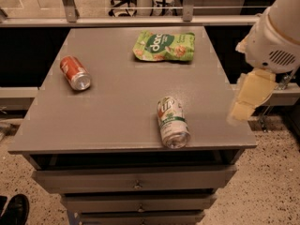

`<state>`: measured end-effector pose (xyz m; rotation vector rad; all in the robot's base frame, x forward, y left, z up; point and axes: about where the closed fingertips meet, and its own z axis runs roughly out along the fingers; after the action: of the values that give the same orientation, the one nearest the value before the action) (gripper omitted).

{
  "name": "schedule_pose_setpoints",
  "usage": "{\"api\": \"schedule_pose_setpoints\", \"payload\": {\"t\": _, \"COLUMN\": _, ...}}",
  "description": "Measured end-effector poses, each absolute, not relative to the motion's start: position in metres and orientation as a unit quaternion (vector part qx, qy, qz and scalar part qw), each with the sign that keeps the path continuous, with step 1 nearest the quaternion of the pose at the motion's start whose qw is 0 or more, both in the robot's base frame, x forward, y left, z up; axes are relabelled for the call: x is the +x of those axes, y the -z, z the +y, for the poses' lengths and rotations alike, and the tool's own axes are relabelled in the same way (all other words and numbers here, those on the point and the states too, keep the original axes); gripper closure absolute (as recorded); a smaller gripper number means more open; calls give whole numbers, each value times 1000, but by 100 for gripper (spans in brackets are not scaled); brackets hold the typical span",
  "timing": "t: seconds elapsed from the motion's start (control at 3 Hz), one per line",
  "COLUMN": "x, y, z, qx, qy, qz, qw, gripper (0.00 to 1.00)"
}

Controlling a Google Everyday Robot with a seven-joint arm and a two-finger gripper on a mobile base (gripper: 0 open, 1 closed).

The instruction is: Place 7up can upright

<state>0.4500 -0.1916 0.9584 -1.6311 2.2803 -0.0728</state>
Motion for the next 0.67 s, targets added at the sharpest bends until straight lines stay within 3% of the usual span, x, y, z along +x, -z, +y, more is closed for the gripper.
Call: {"api": "schedule_pose_setpoints", "payload": {"t": 0.67, "x": 478, "y": -913, "z": -134, "qx": -463, "qy": 5, "qz": 871, "qw": 165, "gripper": 0}}
